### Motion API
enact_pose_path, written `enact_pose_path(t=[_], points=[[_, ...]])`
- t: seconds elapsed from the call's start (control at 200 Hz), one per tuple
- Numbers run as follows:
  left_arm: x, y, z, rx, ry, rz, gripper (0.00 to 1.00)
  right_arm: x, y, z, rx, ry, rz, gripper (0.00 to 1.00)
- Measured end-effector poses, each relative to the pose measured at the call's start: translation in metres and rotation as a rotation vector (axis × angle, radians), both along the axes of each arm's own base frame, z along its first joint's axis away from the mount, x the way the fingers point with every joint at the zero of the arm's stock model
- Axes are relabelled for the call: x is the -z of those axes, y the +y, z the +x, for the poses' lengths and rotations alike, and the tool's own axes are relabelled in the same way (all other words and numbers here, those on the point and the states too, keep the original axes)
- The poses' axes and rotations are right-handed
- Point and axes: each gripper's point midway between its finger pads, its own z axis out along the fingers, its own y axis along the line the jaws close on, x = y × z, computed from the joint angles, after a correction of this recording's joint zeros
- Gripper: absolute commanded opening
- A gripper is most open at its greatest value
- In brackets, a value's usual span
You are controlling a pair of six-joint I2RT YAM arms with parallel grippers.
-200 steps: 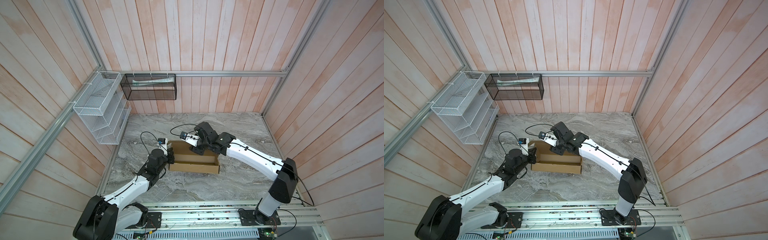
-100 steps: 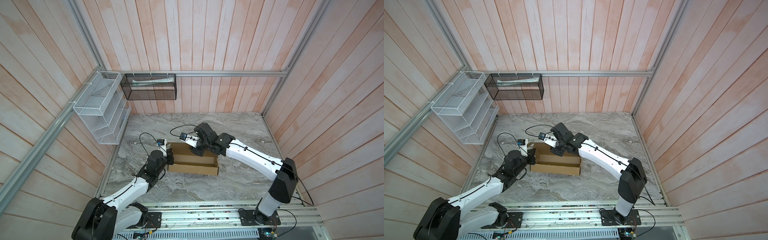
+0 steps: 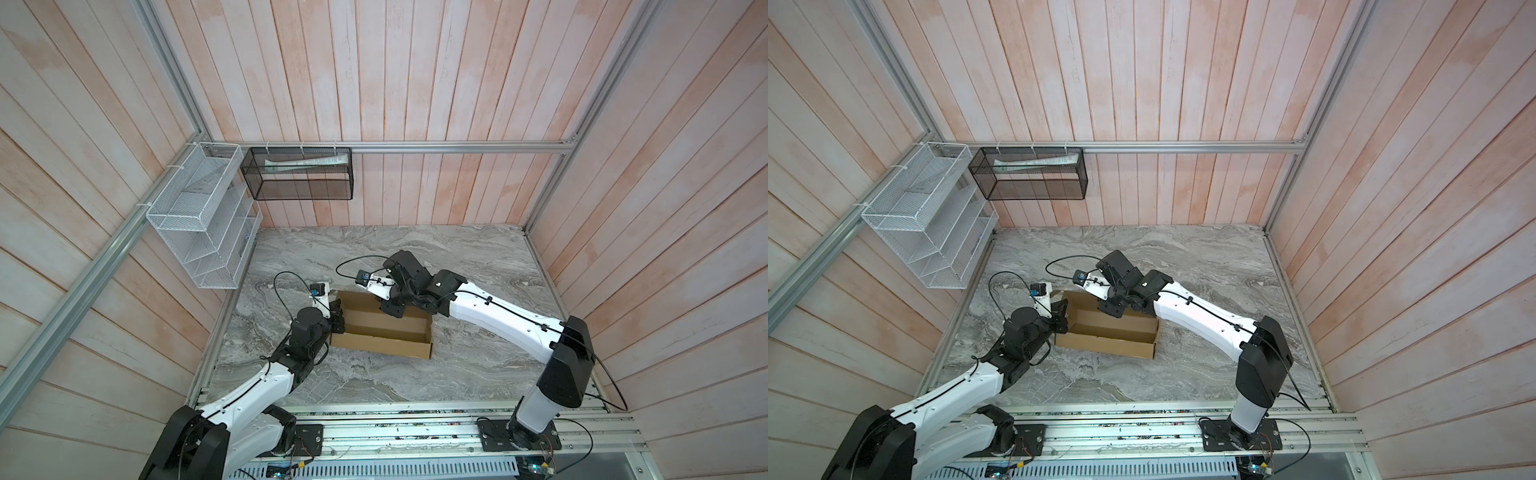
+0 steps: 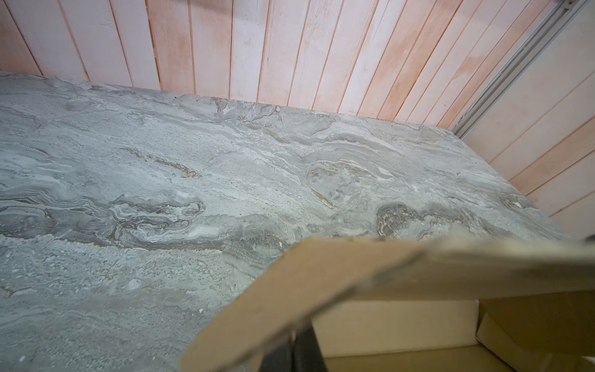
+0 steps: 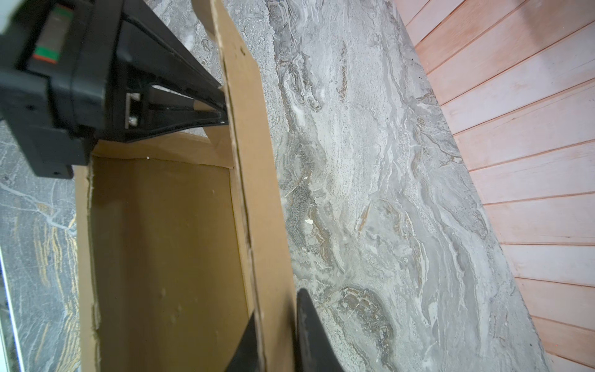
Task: Fold the paper box
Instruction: 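Grip the lid's top edge with the right gripper and fold it toward the robot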
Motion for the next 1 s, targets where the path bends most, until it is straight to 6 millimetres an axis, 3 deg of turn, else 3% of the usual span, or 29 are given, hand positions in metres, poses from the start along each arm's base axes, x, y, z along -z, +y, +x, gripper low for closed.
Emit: enact_pose_path(t=[0.48, 0.815, 1.0], points=[[0.006, 0.014, -0.016, -0.037, -0.011, -0.008, 0.02, 0.012, 0.016, -0.024, -0.042, 0.011, -0.003, 0.11], [0.013, 0.019, -0.022, -0.054, 0.020, -0.002, 0.13, 0.019, 0.021, -0.036, -0.055, 0.014, 0.003, 0.10], [0.018, 0.019, -0.024, -0.054, 0.045, 0.002, 0.19, 0.038, 0.018, -0.050, -0.084, 0.054, -0.032, 0.10]])
